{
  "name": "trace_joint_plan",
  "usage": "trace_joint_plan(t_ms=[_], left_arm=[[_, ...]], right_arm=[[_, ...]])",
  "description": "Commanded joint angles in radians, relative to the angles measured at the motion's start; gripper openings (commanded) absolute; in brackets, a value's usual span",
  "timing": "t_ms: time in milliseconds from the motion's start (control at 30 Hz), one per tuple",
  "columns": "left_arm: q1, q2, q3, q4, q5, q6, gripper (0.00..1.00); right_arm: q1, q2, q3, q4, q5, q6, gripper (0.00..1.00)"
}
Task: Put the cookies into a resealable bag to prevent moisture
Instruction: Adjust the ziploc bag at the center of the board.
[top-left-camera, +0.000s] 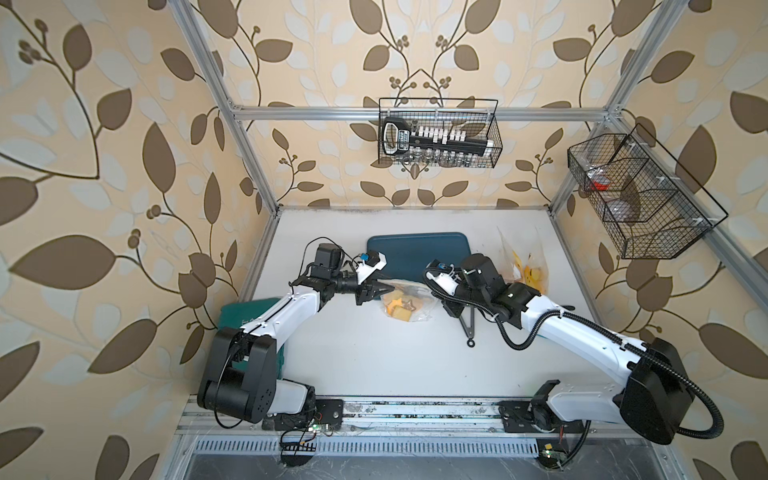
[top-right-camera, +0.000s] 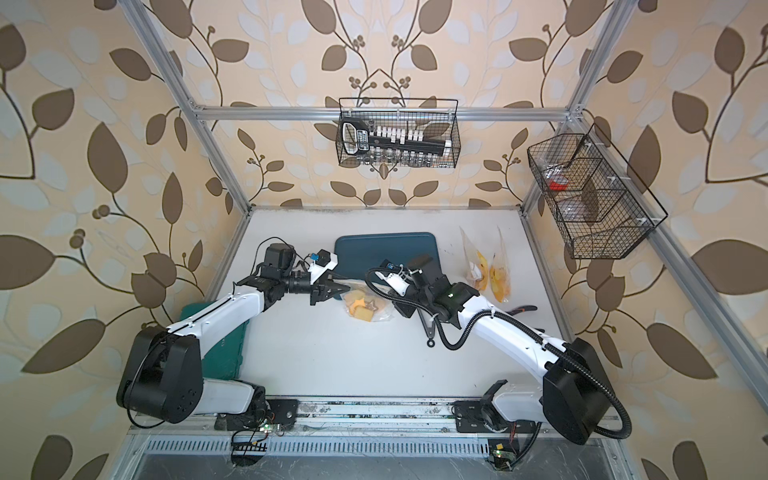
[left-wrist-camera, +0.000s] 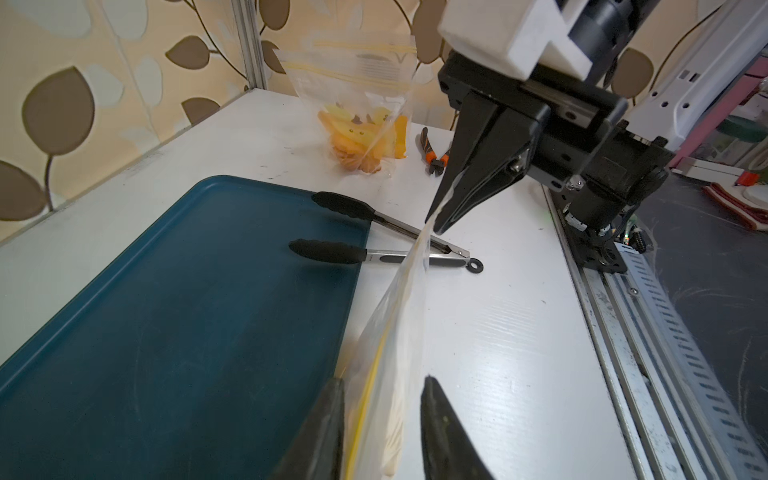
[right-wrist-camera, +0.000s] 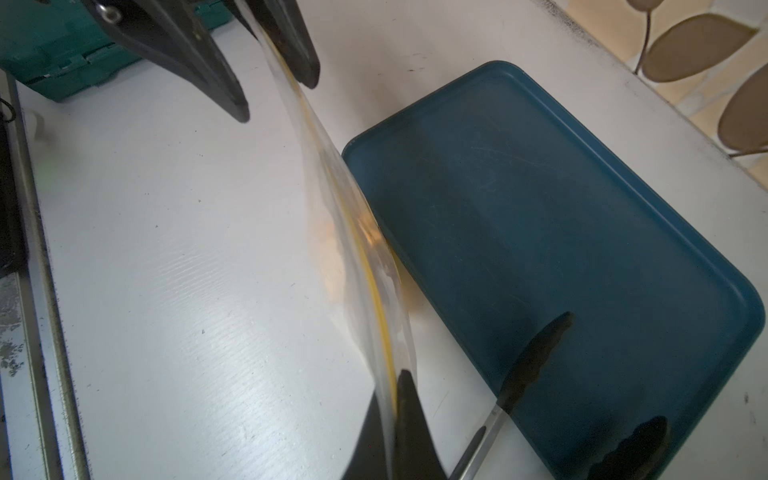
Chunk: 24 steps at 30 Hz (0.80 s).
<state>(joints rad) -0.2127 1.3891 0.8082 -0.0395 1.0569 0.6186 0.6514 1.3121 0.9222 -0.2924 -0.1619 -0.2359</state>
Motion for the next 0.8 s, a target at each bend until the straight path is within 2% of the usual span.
trace_joint_plan(t_ms=[0,100,133,167,200,233,300,400,433,467,500,567,667,733,767], left_arm=[[-0.007,0.013,0.042,-0.036,-0.021,0.037,0.00],[-0.002,-0.006,0.030,-0.044,-0.008,0.058,0.00],[0.007,-0.013,0.022,-0.021,-0.011,0.037,0.12],[0.021,-0.021,0.006,0.016,-0.012,0.005,0.30],[0.037,-0.029,-0.004,0.033,-0.006,-0.003,0.35],[0.047,-0.034,-0.008,0.034,-0.003,-0.005,0.30],[0.064,-0.040,-0.004,0.011,0.012,0.011,0.00],[0.070,-0.040,0.007,-0.030,0.041,0.044,0.00],[0.070,-0.041,0.001,-0.012,0.031,0.027,0.09],[0.072,-0.043,-0.008,0.002,0.022,0.017,0.10],[0.074,-0.043,-0.006,-0.009,0.022,0.031,0.00],[0.076,-0.040,-0.002,-0.022,0.023,0.035,0.00],[0.076,-0.036,0.003,-0.031,0.046,0.045,0.00],[0.076,-0.033,0.009,-0.052,0.071,0.064,0.00],[0.076,-0.029,0.014,-0.057,0.080,0.066,0.00]], right_arm=[[-0.004,0.009,0.025,-0.016,-0.013,-0.009,0.00],[-0.003,0.012,0.025,-0.019,-0.005,-0.012,0.00],[-0.003,0.012,0.024,-0.021,-0.001,-0.013,0.00],[-0.004,0.014,0.024,-0.023,0.005,-0.013,0.00],[-0.003,0.014,0.024,-0.024,0.008,-0.015,0.00],[-0.004,0.014,0.023,-0.025,0.013,-0.014,0.00],[-0.003,0.012,0.023,-0.024,0.013,-0.016,0.00],[-0.004,0.017,0.027,-0.028,0.008,-0.021,0.00],[-0.003,0.017,0.027,-0.029,0.008,-0.024,0.00],[-0.003,0.014,0.027,-0.030,0.011,-0.025,0.00],[-0.005,0.014,0.027,-0.028,0.015,-0.025,0.00],[-0.003,0.012,0.027,-0.027,0.009,-0.025,0.00],[-0.003,0.009,0.045,-0.014,-0.015,-0.027,0.50],[-0.002,0.023,0.078,-0.016,-0.040,-0.037,0.67],[0.002,0.036,0.103,-0.024,-0.045,-0.049,0.70]])
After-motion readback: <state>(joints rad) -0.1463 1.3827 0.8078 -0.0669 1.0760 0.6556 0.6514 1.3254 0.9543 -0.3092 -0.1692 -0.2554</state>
